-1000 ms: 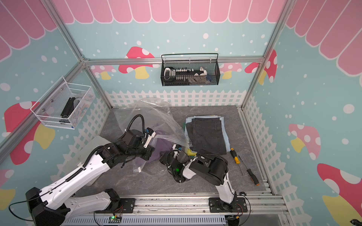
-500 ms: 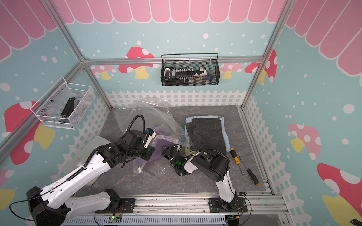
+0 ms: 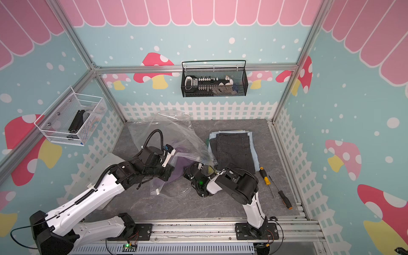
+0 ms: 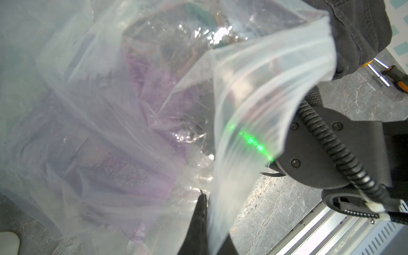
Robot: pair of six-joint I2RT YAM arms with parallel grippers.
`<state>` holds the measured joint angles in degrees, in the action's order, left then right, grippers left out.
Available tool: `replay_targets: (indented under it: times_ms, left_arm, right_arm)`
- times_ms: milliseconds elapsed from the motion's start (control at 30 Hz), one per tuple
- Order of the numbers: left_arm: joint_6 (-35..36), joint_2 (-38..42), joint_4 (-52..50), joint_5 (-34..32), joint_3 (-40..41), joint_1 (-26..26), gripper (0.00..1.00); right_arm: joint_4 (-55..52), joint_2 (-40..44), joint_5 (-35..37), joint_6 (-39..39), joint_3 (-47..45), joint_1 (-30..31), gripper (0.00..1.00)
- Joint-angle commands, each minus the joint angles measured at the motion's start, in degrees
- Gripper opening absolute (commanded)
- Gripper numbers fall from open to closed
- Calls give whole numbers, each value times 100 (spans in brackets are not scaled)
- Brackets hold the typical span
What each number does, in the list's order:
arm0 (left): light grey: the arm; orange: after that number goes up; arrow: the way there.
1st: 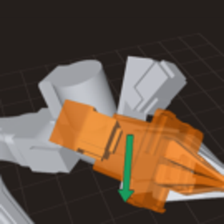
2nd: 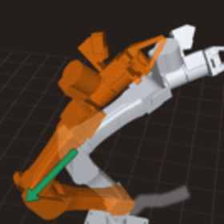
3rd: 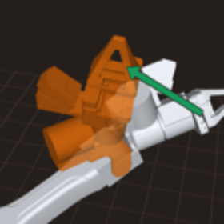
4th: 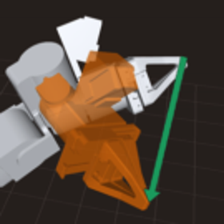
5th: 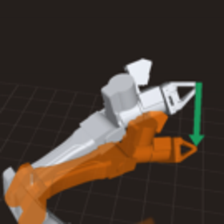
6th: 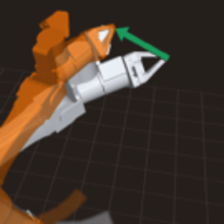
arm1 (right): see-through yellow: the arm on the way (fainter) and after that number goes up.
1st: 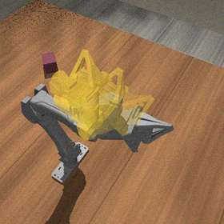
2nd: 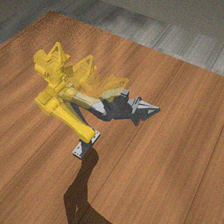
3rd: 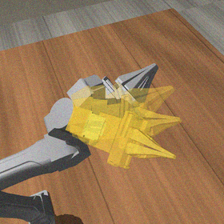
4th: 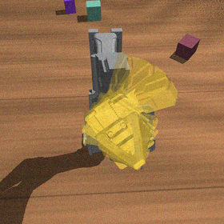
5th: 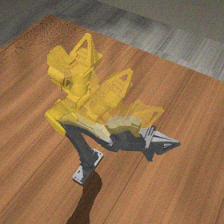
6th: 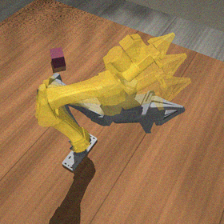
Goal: Take the trousers out of the vacuum bag
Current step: Take out the trousers from the vacuum bag.
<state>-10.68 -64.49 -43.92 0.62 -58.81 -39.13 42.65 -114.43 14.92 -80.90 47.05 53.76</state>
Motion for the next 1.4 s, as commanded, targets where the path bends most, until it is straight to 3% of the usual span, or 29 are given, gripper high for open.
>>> replay_targets:
  times_ms: [0,267,400,633,1100,1367]
  left_arm:
    - [12,31,-28,-159,17,2,0]
    - [-18,-44,-99,-196,0,2,0]
    - [-31,-106,-126,-200,-32,2,0]
    - [-57,-215,-171,-161,-66,2,0]
    - [-51,-187,-178,-186,-67,2,0]
    - [-49,-178,-178,-262,-60,2,0]
  right_arm:
    - [-148,-31,-97,59,8,-41,30]
    - [-143,208,-180,187,-130,-7,4]
    - [-283,468,-252,365,-224,100,0]
    - [-370,1060,0,397,-652,255,0]
    - [-363,1209,151,398,-795,403,0]
    - [-453,1775,217,407,-1198,435,0]
